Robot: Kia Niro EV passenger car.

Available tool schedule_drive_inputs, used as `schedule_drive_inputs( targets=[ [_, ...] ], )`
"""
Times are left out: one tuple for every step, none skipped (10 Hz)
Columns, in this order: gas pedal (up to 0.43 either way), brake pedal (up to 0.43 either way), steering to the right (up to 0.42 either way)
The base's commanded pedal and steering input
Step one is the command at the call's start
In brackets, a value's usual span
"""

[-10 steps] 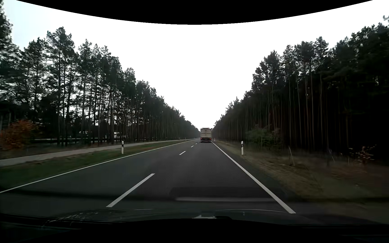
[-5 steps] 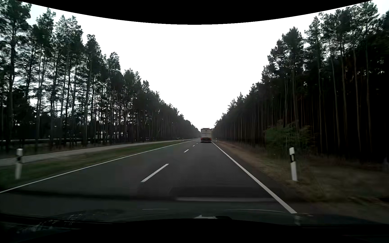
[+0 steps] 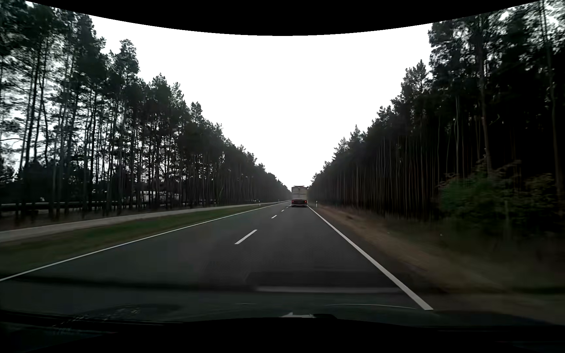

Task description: Follow the waypoints while adhering to traffic rules and regulations

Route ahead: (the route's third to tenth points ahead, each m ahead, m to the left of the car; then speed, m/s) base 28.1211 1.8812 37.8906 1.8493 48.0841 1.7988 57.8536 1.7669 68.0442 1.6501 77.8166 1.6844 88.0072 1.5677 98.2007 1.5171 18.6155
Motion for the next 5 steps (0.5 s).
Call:
schedule_drive_inputs(
  targets=[
    [0.197, 0.0, 0.003],
    [0.197, 0.0, 0.002],
    [0.197, 0.0, 0.002],
    [0.197, 0.0, 0.002],
    [0.197, 0.0, 0.003]
  ],
)
